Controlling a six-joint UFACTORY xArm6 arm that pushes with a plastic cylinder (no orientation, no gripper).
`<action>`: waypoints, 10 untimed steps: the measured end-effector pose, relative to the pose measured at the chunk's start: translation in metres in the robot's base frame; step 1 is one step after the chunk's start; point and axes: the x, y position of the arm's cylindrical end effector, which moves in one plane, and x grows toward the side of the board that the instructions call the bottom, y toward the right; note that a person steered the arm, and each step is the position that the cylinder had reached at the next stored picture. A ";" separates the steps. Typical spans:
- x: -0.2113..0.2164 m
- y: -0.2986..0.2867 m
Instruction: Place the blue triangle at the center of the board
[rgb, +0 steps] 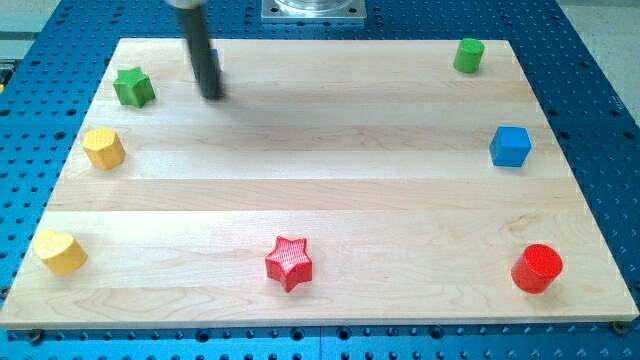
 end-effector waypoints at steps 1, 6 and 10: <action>0.038 -0.027; -0.036 -0.136; -0.090 0.011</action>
